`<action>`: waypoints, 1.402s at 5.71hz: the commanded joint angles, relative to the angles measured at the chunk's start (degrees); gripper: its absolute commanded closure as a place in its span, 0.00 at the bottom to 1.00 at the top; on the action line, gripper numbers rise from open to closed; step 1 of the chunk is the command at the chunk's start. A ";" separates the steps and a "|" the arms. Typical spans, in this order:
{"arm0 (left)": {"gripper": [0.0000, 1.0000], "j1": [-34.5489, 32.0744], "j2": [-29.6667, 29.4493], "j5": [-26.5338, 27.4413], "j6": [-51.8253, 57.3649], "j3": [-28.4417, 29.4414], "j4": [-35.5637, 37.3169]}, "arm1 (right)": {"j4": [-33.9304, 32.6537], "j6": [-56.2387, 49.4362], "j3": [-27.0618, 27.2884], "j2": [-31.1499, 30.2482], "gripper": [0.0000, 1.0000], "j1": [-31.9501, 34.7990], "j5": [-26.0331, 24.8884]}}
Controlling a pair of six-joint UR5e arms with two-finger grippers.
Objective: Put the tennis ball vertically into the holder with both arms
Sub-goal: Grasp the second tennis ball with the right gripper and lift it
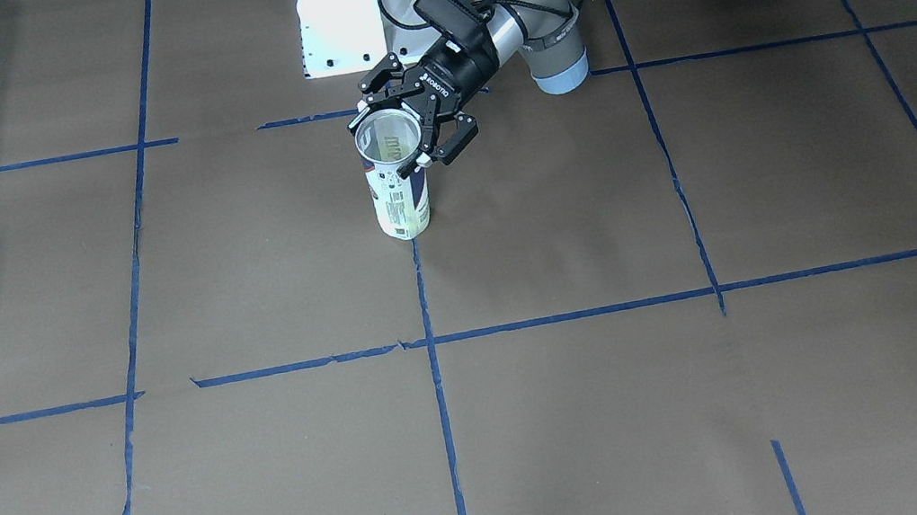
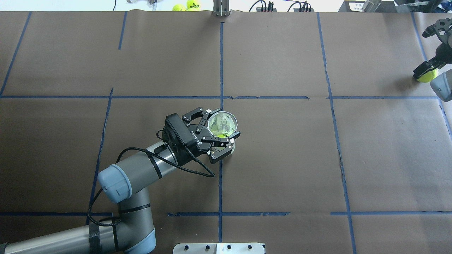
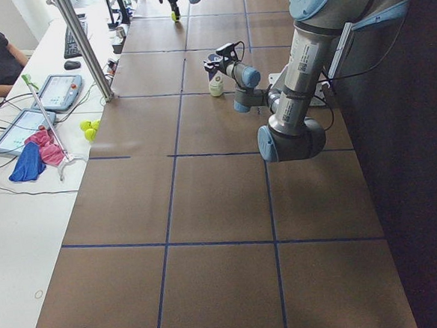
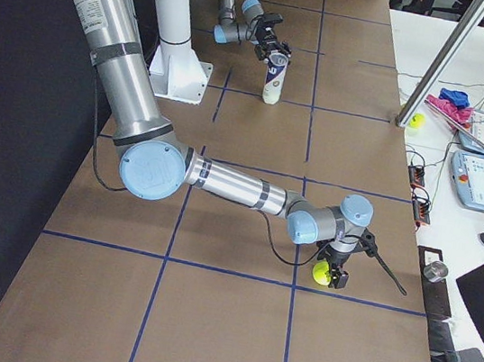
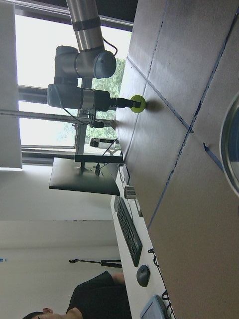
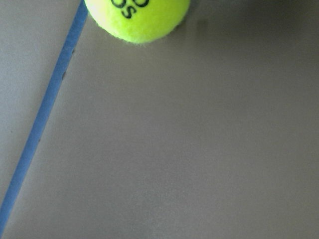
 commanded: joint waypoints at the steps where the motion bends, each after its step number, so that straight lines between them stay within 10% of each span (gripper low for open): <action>1: 0.12 0.00 0.00 0.00 0.00 -0.17 0.00 | 0.30 -0.13 -0.13 -0.15 0.28 -0.72 -0.07; 2: 0.12 0.00 0.00 0.00 0.00 -0.35 0.00 | 0.47 -0.39 0.22 -0.23 0.80 -0.63 0.20; 3: 0.12 0.00 0.00 0.00 0.00 -0.35 0.00 | -0.31 0.39 6.49 -0.32 0.99 0.41 1.85; 6: 0.12 0.09 0.18 0.00 0.00 -0.27 0.00 | -38.04 38.67 60.95 -0.18 0.97 -13.63 9.34; 8: 0.12 0.09 0.18 0.00 0.00 -0.26 0.09 | -40.04 70.15 65.16 14.55 0.96 -26.93 3.06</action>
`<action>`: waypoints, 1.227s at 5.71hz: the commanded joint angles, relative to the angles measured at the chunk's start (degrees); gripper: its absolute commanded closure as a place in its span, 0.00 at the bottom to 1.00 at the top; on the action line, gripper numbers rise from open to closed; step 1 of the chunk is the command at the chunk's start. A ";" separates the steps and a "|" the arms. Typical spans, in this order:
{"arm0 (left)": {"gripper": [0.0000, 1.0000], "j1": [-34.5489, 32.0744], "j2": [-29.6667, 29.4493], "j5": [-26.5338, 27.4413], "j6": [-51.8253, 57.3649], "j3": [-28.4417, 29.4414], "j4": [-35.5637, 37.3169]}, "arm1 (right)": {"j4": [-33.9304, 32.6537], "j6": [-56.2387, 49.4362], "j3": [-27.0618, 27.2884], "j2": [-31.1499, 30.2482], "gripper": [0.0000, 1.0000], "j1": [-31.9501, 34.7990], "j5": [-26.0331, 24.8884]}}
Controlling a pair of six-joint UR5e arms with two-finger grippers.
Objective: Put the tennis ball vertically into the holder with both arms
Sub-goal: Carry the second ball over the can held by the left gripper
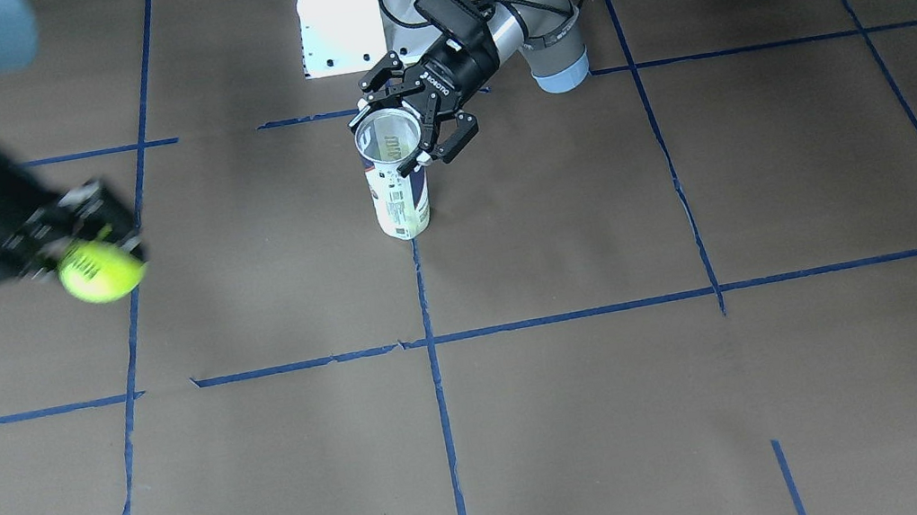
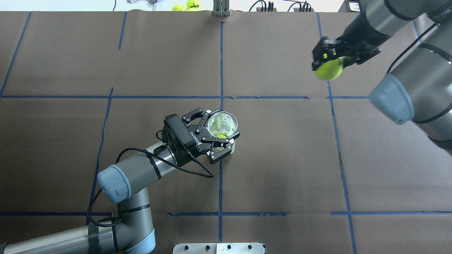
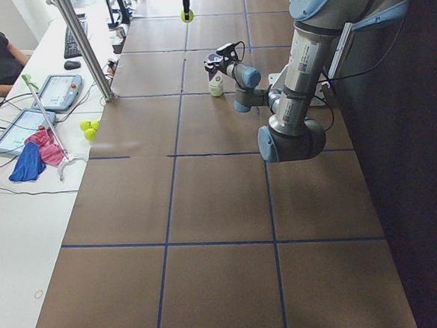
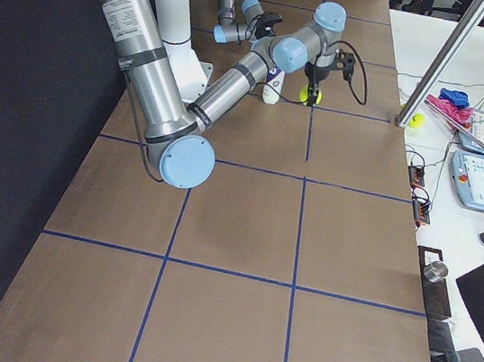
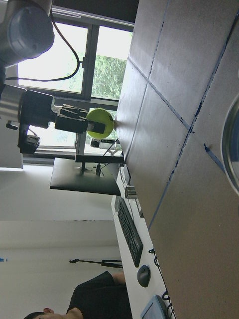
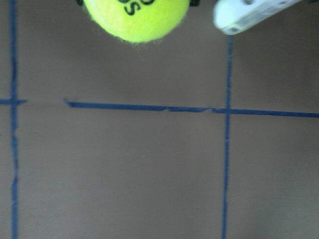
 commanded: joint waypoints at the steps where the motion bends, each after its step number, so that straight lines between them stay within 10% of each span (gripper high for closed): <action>1: 0.12 0.01 -0.01 0.00 0.00 0.10 0.02 | -1.91 18.79 2.50 10.28 0.96 -13.38 -10.06; 6: 0.11 0.10 -0.10 0.00 0.00 0.01 0.02 | -1.73 20.16 -7.61 16.30 0.87 -19.87 -17.07; 7: 0.11 0.10 -0.10 0.00 0.00 0.01 0.02 | -1.82 20.07 -7.53 16.30 0.57 -19.87 -16.98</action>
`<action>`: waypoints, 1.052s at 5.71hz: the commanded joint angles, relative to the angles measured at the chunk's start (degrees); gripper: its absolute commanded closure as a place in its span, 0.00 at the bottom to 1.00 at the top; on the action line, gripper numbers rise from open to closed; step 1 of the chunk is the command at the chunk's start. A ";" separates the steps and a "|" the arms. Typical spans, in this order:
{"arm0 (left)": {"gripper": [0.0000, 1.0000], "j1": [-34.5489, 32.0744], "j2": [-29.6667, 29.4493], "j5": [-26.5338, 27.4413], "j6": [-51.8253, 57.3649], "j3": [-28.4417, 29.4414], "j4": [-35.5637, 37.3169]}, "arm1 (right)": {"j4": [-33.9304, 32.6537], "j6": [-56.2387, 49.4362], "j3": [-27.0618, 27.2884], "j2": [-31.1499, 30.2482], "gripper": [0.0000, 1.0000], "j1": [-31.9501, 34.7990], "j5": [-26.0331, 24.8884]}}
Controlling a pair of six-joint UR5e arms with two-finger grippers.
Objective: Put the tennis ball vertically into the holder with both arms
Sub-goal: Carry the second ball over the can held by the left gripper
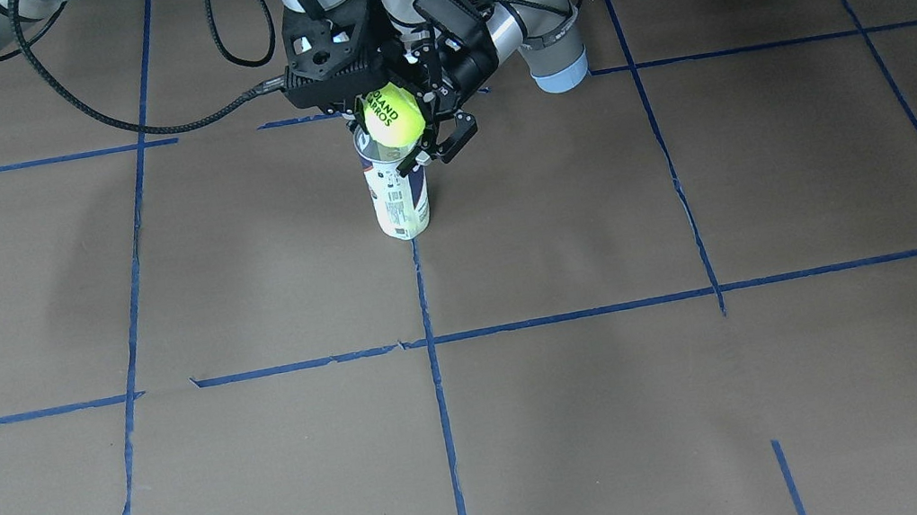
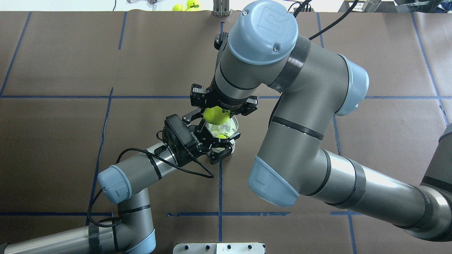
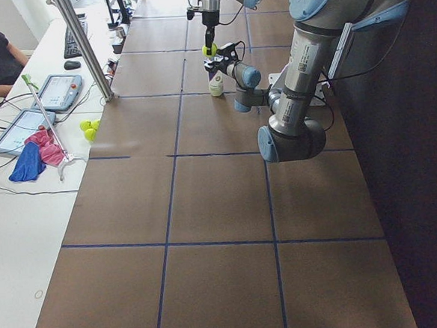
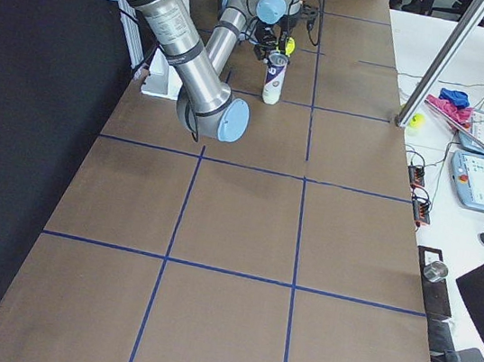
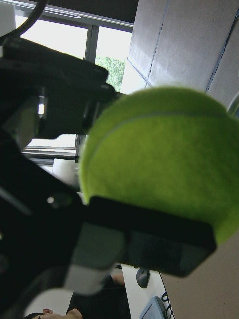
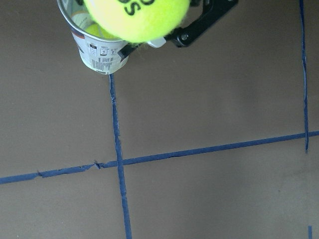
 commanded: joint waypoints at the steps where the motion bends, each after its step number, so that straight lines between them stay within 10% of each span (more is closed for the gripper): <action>1: 0.11 0.00 0.00 0.00 0.00 -0.01 0.00 | -0.06 -0.18 -0.13 -0.22 0.25 -0.04 0.13; 3: 0.11 0.00 0.00 0.00 0.00 -0.01 0.00 | -0.23 -0.18 0.83 -0.75 0.01 0.05 0.74; 6: 0.09 -0.08 0.26 0.00 -0.09 -0.10 0.00 | -0.32 -0.27 4.17 -3.03 0.00 3.00 2.31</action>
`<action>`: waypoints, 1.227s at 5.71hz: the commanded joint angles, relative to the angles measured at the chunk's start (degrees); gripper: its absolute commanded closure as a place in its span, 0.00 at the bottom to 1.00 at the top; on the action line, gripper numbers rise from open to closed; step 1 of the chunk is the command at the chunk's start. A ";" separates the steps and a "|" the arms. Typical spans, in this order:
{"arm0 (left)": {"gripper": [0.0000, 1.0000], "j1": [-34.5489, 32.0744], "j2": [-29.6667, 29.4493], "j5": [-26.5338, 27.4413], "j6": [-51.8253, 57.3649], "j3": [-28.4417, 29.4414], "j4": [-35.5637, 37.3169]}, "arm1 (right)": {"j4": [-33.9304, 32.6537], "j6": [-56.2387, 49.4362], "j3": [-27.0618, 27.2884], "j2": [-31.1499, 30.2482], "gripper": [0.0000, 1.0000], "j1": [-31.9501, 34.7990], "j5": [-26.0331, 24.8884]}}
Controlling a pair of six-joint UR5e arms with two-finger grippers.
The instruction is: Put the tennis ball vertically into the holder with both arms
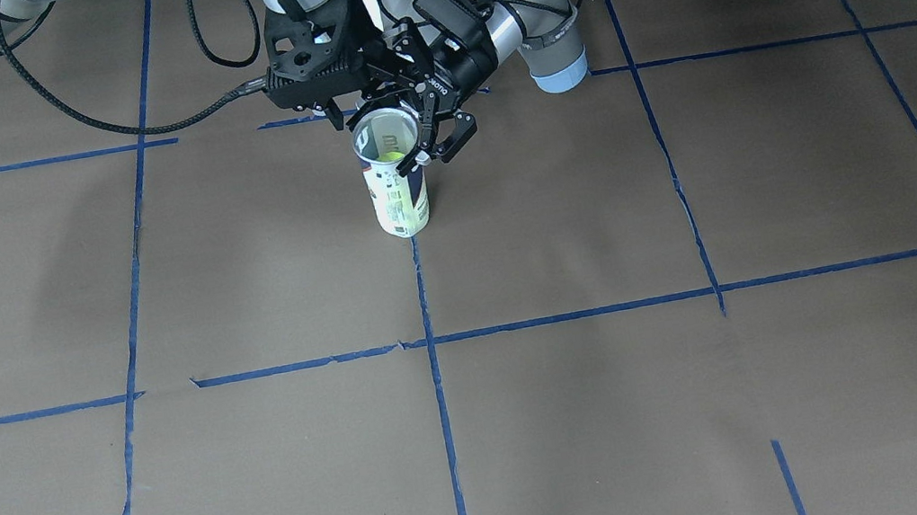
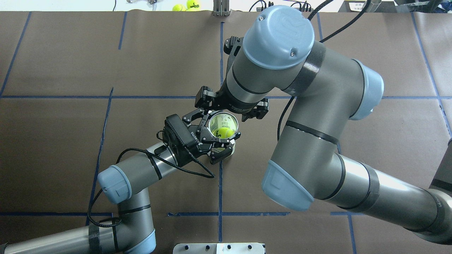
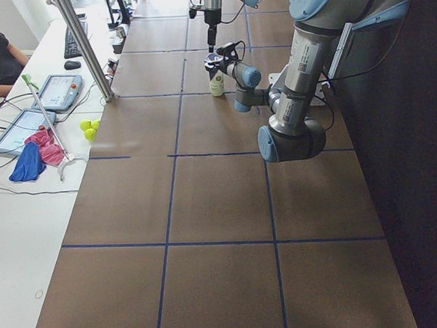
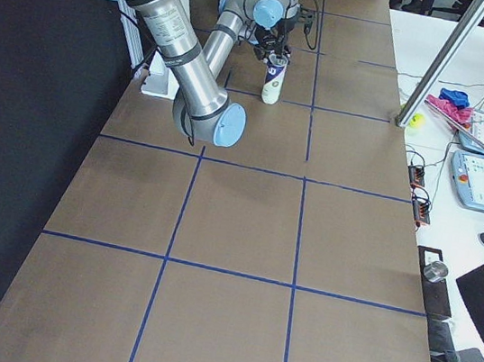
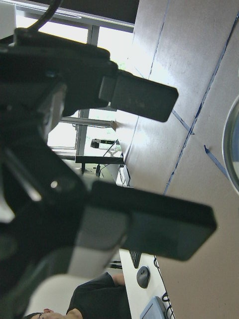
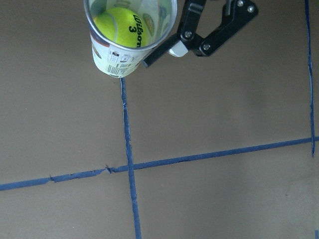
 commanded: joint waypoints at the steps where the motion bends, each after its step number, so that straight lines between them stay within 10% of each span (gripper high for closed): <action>1: 0.00 -0.16 0.59 2.53 0.00 -3.71 0.35 | -0.06 -1.28 0.95 -0.92 0.01 6.31 3.96; 7: 0.00 -3.40 3.30 11.19 -0.97 -10.86 5.51 | 0.20 -35.59 -3.76 -13.04 0.01 26.35 10.85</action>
